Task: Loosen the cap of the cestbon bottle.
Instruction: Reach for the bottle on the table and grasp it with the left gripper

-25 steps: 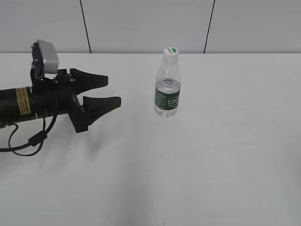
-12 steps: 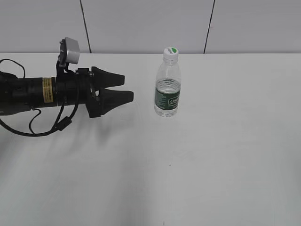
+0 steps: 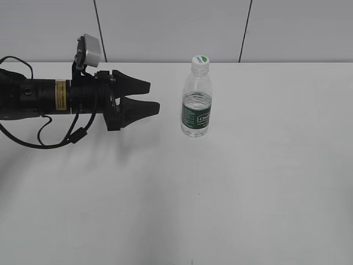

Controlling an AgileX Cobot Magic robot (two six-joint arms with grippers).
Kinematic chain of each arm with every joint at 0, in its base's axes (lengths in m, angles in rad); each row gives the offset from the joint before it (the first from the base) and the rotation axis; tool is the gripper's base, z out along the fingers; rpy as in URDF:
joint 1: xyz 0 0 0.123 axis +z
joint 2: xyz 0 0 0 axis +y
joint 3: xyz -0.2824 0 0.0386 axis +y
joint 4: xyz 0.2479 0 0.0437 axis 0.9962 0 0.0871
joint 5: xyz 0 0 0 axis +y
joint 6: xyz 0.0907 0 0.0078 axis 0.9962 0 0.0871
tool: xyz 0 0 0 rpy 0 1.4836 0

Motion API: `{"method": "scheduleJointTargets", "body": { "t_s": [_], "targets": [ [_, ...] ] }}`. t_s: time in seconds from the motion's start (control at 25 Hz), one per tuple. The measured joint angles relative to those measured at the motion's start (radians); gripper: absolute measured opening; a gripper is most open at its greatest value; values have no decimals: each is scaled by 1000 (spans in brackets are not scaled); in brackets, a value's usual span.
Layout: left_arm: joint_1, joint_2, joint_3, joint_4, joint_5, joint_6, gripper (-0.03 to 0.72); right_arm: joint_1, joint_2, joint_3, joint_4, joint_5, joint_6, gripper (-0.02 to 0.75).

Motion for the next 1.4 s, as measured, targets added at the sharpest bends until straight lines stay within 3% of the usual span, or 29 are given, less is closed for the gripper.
{"method": "scheduleJointTargets", "body": {
  "t_s": [0.32, 0.64, 0.92, 1.4],
  "targets": [
    [0, 29, -11, 7, 13, 0, 496, 0, 0, 0, 0, 0, 0, 426],
    [-16, 142, -128, 7, -44, -3, 499, 0, 0, 0, 0, 0, 0, 426],
    [-68, 213, -203, 5, -48, -49, 629, 0, 0, 0, 0, 0, 0, 426],
    [-139, 282, -332, 0, 1, -101, 643, 0, 0, 0, 0, 0, 0, 426]
  ]
}}
